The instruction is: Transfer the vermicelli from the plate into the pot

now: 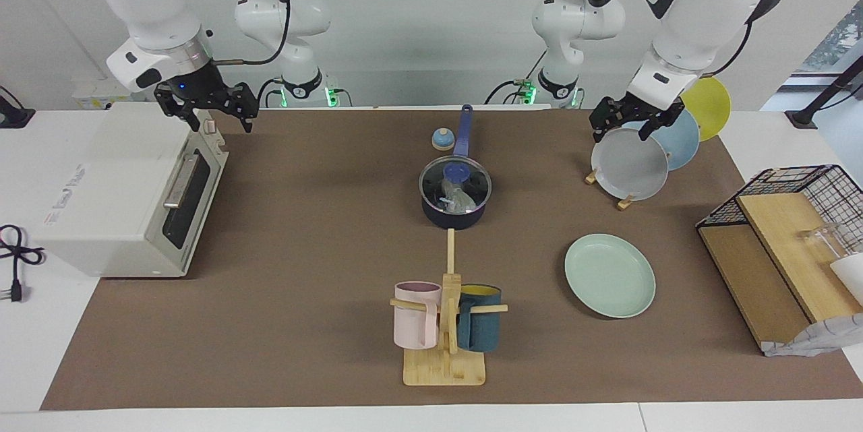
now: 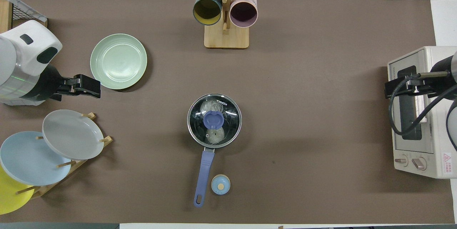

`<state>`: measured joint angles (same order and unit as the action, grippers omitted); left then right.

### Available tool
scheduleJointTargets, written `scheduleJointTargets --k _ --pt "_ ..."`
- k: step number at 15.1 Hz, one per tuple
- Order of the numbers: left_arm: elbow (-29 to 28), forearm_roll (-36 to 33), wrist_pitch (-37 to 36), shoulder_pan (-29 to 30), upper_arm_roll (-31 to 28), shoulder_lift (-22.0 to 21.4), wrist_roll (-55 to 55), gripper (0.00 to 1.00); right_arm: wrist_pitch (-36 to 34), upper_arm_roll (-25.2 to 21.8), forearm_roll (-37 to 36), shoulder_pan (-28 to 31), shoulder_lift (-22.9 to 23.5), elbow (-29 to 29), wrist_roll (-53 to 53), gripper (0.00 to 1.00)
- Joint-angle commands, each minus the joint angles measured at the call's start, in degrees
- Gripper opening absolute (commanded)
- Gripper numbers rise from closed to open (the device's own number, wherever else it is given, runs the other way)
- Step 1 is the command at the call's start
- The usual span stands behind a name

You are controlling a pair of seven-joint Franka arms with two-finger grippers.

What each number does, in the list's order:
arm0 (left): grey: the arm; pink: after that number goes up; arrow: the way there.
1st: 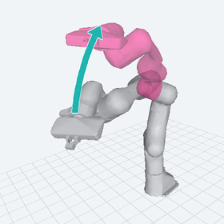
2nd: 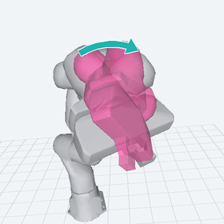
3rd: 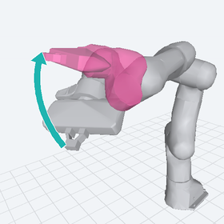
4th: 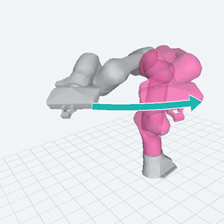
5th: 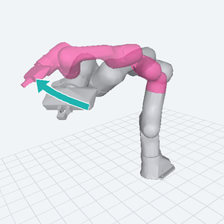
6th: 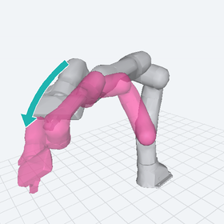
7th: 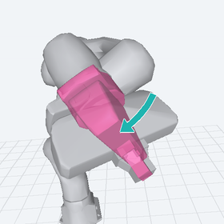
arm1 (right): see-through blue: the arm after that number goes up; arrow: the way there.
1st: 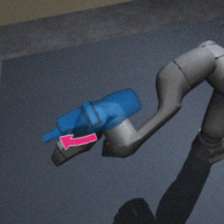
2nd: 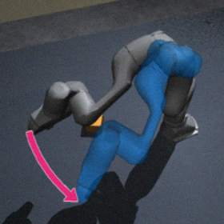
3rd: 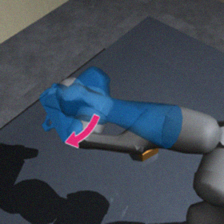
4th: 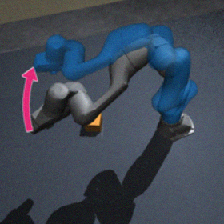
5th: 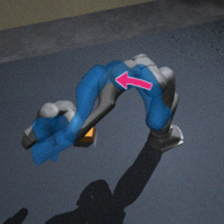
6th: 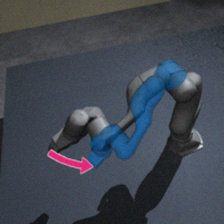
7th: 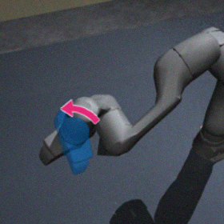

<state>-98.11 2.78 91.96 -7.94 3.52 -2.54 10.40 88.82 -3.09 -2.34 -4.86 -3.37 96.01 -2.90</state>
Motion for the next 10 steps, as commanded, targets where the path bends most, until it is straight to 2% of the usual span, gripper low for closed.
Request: scheduleJointTargets --k 1,10 --pt "0.1 0.5 -0.6 0.6 0.3 -0.6 0.1 1.0 -0.2 0.2 1.3 0.8 0.3 -1.3 1.8 1.0" --pt "0.0 0.5 -0.6 0.6 0.3 -0.6 0.1 1.0 -0.3 0.3 1.3 0.4 0.3 -1.3 1.7 1.0"
